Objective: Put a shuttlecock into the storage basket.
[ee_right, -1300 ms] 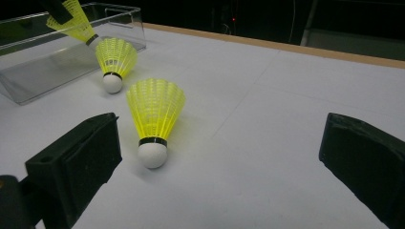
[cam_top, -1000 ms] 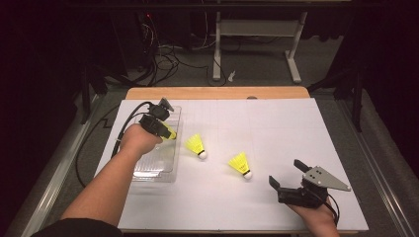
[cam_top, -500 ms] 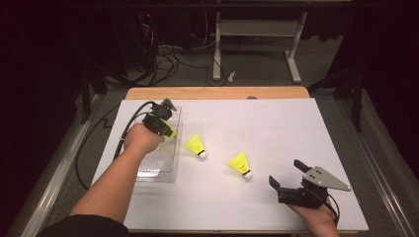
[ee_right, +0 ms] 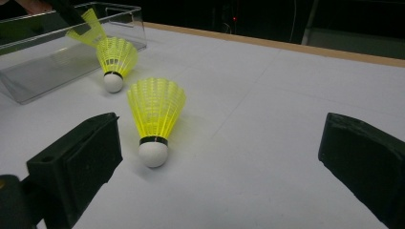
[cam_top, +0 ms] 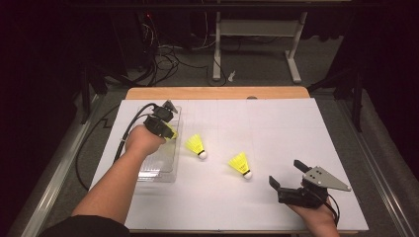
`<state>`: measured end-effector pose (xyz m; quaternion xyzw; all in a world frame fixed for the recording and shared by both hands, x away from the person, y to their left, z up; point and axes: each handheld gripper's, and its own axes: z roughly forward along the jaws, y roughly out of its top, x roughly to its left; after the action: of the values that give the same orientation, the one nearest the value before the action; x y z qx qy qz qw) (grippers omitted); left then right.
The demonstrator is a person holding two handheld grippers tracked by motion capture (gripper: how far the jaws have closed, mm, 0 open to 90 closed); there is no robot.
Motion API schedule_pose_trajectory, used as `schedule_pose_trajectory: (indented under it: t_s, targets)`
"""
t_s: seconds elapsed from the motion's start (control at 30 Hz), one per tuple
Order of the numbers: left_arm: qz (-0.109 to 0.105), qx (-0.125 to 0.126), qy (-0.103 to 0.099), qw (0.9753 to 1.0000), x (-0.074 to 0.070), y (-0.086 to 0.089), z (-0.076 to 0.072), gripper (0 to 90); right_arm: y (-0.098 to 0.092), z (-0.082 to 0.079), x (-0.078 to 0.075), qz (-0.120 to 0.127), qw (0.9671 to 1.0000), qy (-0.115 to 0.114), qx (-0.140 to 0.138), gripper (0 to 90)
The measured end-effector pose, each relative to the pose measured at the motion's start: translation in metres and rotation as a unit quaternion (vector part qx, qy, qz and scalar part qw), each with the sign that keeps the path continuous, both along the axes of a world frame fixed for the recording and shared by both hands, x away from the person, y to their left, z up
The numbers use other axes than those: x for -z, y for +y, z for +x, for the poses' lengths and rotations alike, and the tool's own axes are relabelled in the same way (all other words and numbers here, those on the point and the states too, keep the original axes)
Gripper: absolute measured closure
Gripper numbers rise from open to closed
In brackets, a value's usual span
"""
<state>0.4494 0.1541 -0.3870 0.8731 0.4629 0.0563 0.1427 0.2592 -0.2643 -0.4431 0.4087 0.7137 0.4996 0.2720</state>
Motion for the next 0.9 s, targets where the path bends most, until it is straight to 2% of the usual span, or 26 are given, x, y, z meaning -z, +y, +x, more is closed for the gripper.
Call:
schedule_pose_trajectory:
  t_s: [0.17, 0.3, 0.6, 0.9]
  targets:
    - [0.001, 0.000, 0.011, 0.9999, 0.002, 0.000, -0.003, 88.5, 0.000, 0.000, 0.000, 0.000, 1.0000, 0.000, 0.000, 1.5]
    - [0.007, 0.009, 0.015, 0.9998, 0.005, -0.001, -0.007, 87.5, 0.000, 0.000, 0.000, -0.001, 1.0000, -0.001, 0.001, 1.6]
    - [-0.001, 0.011, 0.036, 0.9993, 0.011, 0.003, -0.014, 86.1, 0.001, 0.000, 0.000, -0.003, 1.0000, 0.000, 0.001, 1.7]
    - [-0.009, 0.011, 0.042, 0.9990, 0.017, 0.006, -0.018, 85.7, 0.002, 0.000, 0.001, -0.005, 1.0000, 0.002, 0.000, 1.7]
